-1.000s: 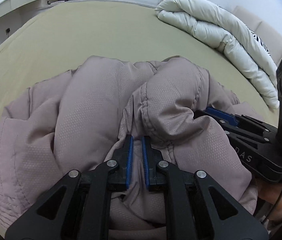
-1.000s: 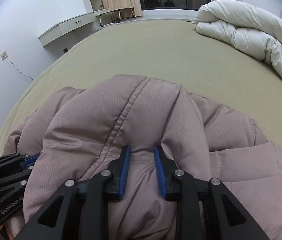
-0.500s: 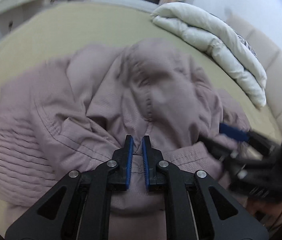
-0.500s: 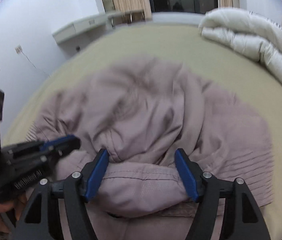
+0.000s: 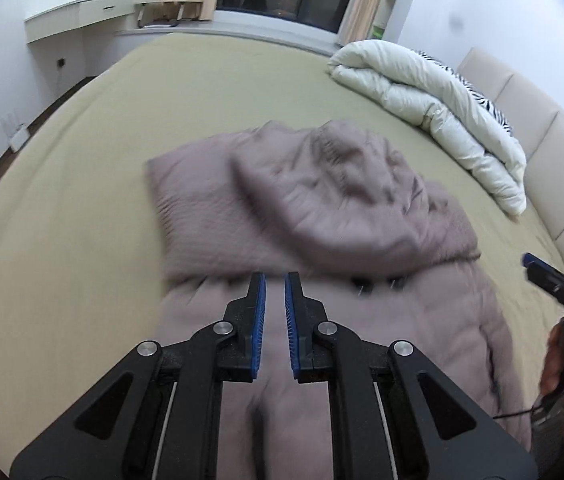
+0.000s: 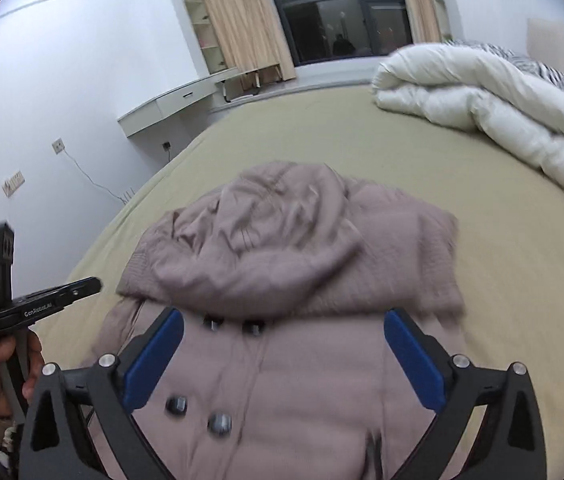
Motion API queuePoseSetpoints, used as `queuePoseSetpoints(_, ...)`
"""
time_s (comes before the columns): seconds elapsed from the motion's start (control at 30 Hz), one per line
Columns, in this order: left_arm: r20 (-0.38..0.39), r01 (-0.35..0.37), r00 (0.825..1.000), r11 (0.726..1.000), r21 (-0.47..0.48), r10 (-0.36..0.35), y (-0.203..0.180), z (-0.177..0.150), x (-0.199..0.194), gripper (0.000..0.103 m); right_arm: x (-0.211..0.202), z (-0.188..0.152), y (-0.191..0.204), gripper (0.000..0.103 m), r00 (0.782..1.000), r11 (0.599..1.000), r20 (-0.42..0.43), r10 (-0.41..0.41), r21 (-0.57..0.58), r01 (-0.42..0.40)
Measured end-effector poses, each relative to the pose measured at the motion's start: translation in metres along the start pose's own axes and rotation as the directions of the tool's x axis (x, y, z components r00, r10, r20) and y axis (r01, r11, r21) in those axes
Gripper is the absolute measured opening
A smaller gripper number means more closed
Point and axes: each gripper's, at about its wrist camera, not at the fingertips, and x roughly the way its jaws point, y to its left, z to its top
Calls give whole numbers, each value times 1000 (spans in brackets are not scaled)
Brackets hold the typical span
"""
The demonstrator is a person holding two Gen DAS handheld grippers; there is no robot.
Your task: Fold large clothes
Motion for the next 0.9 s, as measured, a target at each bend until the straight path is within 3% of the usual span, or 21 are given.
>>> queuePoseSetpoints(0.13, -61, -46, 997, 997, -60, 42, 39, -64, -53, 10, -46, -49, -44, 103, 998, 990, -56, -38, 136, 45)
queuePoseSetpoints(0.27, -142, -72, 989, 986, -148, 51, 68, -135, -93, 15, -78, -109, -76, 103, 987, 949, -138, -78, 292, 116)
queuePoseSetpoints(0.33, -168, -77, 985, 983, -166, 48, 73, -161, -104, 33, -92, -132, -85, 103, 983, 931, -160, -94, 335, 144)
queuePoseSetpoints(0.37, -172, -74, 984, 981, -178, 43, 77, -173, -111, 62, -99, -141, -89, 103, 981, 923, -166, -98, 355, 152)
queuePoseSetpoints(0.4, -172, -70, 984, 979, -190, 37, 78, -184, -117, 77, -103, -149, -90, 103, 980, 916, -172, -103, 367, 161)
queuePoseSetpoints(0.67, -244, -39, 970, 987, -155, 0, 77, -236, -142, 77, -127, -185, -99, 103, 973, 900, -218, -77, 404, 162)
queuePoseSetpoints(0.77, -312, -25, 950, 989, -146, -22, 78, -257, -137, 77, -131, -201, -106, 103, 965, 891, -248, -80, 416, 181)
queuePoseSetpoints(0.9, -369, 16, 924, 975, -223, -100, 87, -280, -128, 77, -123, -218, -113, 103, 951, 875, -310, -20, 455, 167)
